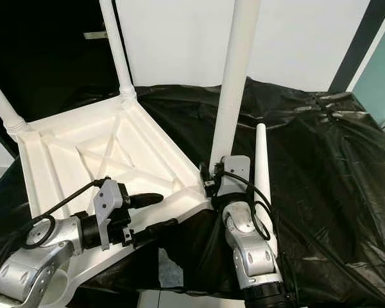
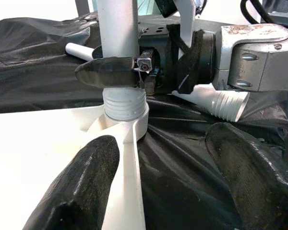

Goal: Building children table

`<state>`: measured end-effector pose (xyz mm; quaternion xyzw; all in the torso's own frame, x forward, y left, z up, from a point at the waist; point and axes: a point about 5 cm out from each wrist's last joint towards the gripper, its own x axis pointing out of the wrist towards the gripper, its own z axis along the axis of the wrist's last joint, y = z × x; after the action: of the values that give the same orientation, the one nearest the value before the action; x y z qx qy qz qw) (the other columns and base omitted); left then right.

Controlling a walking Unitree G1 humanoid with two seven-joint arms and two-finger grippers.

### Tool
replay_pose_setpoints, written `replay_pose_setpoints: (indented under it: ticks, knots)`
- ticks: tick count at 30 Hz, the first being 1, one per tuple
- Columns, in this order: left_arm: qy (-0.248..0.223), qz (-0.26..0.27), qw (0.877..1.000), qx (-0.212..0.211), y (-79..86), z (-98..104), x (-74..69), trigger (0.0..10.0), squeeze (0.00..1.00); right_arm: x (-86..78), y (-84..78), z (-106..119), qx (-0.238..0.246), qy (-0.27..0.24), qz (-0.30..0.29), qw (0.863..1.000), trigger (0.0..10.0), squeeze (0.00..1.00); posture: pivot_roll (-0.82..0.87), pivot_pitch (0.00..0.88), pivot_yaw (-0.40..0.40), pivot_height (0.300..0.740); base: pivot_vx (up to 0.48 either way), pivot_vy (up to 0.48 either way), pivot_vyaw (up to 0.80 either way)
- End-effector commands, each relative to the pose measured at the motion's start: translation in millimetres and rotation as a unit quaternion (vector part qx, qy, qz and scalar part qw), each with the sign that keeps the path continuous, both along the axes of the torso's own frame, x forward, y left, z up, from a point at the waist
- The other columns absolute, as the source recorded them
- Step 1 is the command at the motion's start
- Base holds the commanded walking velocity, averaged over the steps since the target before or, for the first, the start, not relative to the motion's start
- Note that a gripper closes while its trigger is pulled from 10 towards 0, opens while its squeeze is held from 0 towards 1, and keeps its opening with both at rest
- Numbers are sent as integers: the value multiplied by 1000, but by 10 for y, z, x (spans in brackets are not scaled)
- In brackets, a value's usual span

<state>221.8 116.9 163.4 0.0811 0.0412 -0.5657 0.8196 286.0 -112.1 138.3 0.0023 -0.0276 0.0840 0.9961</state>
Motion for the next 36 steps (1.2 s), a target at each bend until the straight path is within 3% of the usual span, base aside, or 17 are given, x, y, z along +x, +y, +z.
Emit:
replay_pose_setpoints:
  ticks: [1,8,15,16,18,20,22,27,28,29,30,31,32,36]
  knots:
    - [-5,29,1000,4,-2,-13,29,10000,0,19,-135,-55,7,8,-5,1000,10000,1000,26,0,-9,740,0,0,0]
    - [-9,37,999,1,-60,-27,43,10000,0,21,-253,43,6,-26,54,998,10000,1000,18,0,-7,740,0,0,0]
    - [-19,71,997,0,-69,-36,118,10000,0,17,-406,38,-17,-22,115,993,10000,1000,11,0,-2,740,0,0,0]
    - [-26,93,995,5,-79,-55,159,10000,0,30,-472,25,-29,-13,149,988,10000,0,6,0,2,740,0,0,0]
    - [-34,138,990,15,-97,-103,244,10000,0,72,-564,27,-54,-6,198,979,10000,0,6,0,3,740,0,0,0]
    - [-34,138,990,15,-97,-103,244,10000,0,72,-564,27,-54,-6,198,979,10000,0,6,0,3,740,0,0,0]
    - [-34,167,985,17,-129,-143,292,10000,0,135,-583,41,-71,2,246,967,10000,0,5,0,5,740,0,0,0]
    - [-39,180,983,15,-204,-177,293,10000,0,230,-547,56,-93,9,299,950,10000,0,19,0,-8,740,0,0,0]
    - [-41,184,982,19,-215,-201,288,10000,0,253,-526,50,-100,12,311,945,5725,0,22,0,-11,740,0,0,0]
    - [-41,184,982,19,-215,-201,288,10000,0,253,-526,50,-100,12,311,945,5725,0,22,0,-11,740,0,0,0]
    - [-43,185,982,20,-226,-219,282,10000,0,274,-516,46,-105,14,319,942,4471,0,28,0,-15,740,0,0,0]
    - [-43,185,982,20,-226,-219,282,10000,0,274,-516,46,-105,14,319,942,4471,0,28,0,-15,740,0,0,0]
    - [-44,183,982,17,-235,-233,262,10000,0,297,-499,35,-112,15,328,938,0,0,33,0,-19,740,0,0,0]
    - [-47,164,985,11,-251,-271,193,10000,0,334,-470,9,-111,22,348,930,0,0,38,0,-24,740,0,0,0]
